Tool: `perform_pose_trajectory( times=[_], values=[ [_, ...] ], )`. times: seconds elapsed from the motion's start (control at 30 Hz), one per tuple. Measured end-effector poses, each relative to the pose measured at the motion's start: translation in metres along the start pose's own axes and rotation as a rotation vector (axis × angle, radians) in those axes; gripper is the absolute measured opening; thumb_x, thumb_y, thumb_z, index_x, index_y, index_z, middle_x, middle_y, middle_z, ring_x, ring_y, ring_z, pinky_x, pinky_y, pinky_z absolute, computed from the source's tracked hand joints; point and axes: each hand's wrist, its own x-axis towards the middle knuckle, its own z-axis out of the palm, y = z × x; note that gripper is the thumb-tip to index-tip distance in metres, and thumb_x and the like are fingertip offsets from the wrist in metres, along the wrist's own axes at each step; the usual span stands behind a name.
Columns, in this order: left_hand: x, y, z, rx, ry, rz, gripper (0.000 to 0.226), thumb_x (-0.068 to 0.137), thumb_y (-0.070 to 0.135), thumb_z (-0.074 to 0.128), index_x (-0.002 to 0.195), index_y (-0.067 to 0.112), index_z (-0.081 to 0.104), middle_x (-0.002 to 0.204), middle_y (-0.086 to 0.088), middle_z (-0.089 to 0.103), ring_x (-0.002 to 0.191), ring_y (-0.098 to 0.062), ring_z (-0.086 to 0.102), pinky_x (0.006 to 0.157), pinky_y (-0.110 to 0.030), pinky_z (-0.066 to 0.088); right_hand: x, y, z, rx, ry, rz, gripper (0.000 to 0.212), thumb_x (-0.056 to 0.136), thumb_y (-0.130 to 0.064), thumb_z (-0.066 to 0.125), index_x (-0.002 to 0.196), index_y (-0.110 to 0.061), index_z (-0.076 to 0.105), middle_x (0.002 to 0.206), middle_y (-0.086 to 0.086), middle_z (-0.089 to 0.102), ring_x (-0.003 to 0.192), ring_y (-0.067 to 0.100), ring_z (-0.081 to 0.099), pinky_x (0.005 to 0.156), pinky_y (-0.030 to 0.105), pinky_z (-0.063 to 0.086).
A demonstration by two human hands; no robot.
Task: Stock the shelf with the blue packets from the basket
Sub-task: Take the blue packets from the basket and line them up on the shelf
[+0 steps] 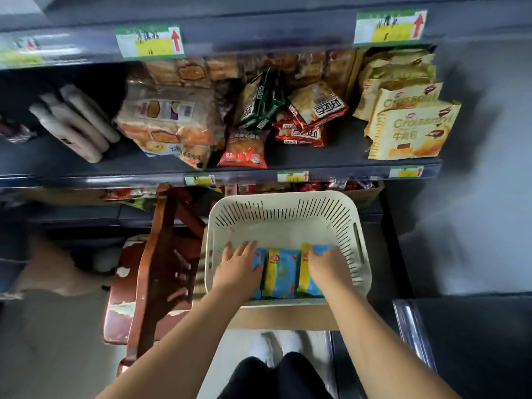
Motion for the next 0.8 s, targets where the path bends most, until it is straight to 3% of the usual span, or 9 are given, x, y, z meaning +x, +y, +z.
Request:
perform_pose_trajectory(
  times=[0.1,0.23,0.33,0.43,0.57,0.67,0.73,0.77,0.8],
  values=[
    [0.02,-0.011,0.012,0.02,-0.094,-0.026,0.071,0.101,0.027,0.052,0.162,0.032,0.016,0.172,0.008,0.012,0.159,-0.032,-0.002,0.126,-0.05,0.022,0.016,0.007,0.017,-0.108,-0.033,0.042,0.05,0.1,-0.05,0.051,0.122,-0.007,0.062,0.109,0.011,0.068,0.1,0.032,0.067,0.081,0.036,0.054],
    [0.051,-0.029,0.027,0.145,-0.18,-0.037,0.075,0.099,0.011,0.047,0.162,0.036,0.016,0.172,0.011,0.001,0.159,-0.028,-0.004,0.129,-0.045,0.011,0.034,0.016,0.036,-0.169,-0.062,0.081,0.031,0.097,-0.039,0.059,0.11,-0.012,0.059,0.079,-0.001,0.057,0.08,0.024,0.062,0.07,0.034,0.054],
    [0.066,-0.035,0.034,0.152,-0.169,-0.111,0.077,0.097,0.005,0.041,0.16,0.043,0.017,0.171,0.018,0.001,0.158,-0.028,-0.003,0.129,-0.046,0.01,0.041,0.018,0.045,-0.235,-0.003,0.134,0.039,0.086,-0.032,0.071,0.116,-0.009,0.061,0.101,0.008,0.066,0.092,0.03,0.069,0.073,0.037,0.059],
    [0.074,-0.033,0.04,0.183,-0.221,-0.131,0.086,0.094,0.001,0.047,0.162,0.039,0.011,0.171,0.016,0.002,0.158,-0.029,-0.003,0.128,-0.052,0.011,0.045,0.017,0.049,-0.384,-0.024,0.205,0.056,0.087,-0.03,0.073,0.132,-0.004,0.054,0.122,0.014,0.056,0.108,0.034,0.066,0.073,0.039,0.055],
    [0.079,-0.028,0.043,0.263,-0.165,-0.127,0.086,0.089,0.002,0.059,0.16,0.034,0.023,0.163,0.007,0.022,0.147,-0.03,0.028,0.122,-0.046,0.031,0.055,0.021,0.054,-0.498,-0.039,0.171,0.043,0.086,-0.031,0.07,0.125,-0.015,0.063,0.117,0.007,0.065,0.107,0.027,0.067,0.068,0.033,0.049],
    [0.071,-0.021,0.041,0.364,-0.086,-0.114,0.066,0.083,0.004,0.063,0.142,0.029,0.044,0.142,0.002,0.038,0.131,-0.034,0.04,0.104,-0.046,0.048,0.06,0.027,0.055,-0.373,-0.025,0.125,0.061,0.083,-0.026,0.072,0.138,-0.017,0.046,0.119,0.006,0.064,0.11,0.029,0.066,0.073,0.035,0.049],
    [0.066,-0.021,0.041,0.337,-0.028,-0.091,0.053,0.083,0.004,0.06,0.13,0.025,0.049,0.133,-0.001,0.047,0.127,-0.036,0.042,0.097,-0.048,0.051,0.058,0.031,0.054,-0.295,-0.055,0.077,0.078,0.088,-0.024,0.067,0.154,-0.015,0.026,0.118,0.006,0.066,0.11,0.031,0.067,0.073,0.034,0.047],
    [0.063,-0.021,0.038,0.287,0.013,-0.084,0.045,0.084,0.004,0.058,0.124,0.023,0.053,0.127,-0.002,0.054,0.124,-0.036,0.045,0.094,-0.047,0.052,0.057,0.033,0.053,-0.233,-0.067,0.049,0.079,0.09,-0.023,0.065,0.156,-0.013,0.023,0.116,0.007,0.067,0.106,0.031,0.068,0.074,0.035,0.048],
    [0.058,-0.021,0.032,0.217,0.073,-0.088,0.037,0.085,0.006,0.059,0.118,0.022,0.059,0.118,-0.004,0.063,0.118,-0.035,0.051,0.09,-0.044,0.053,0.056,0.034,0.051,-0.121,-0.068,0.025,0.067,0.091,-0.021,0.064,0.151,-0.013,0.033,0.112,0.008,0.068,0.1,0.031,0.068,0.074,0.036,0.051]
  ],
)
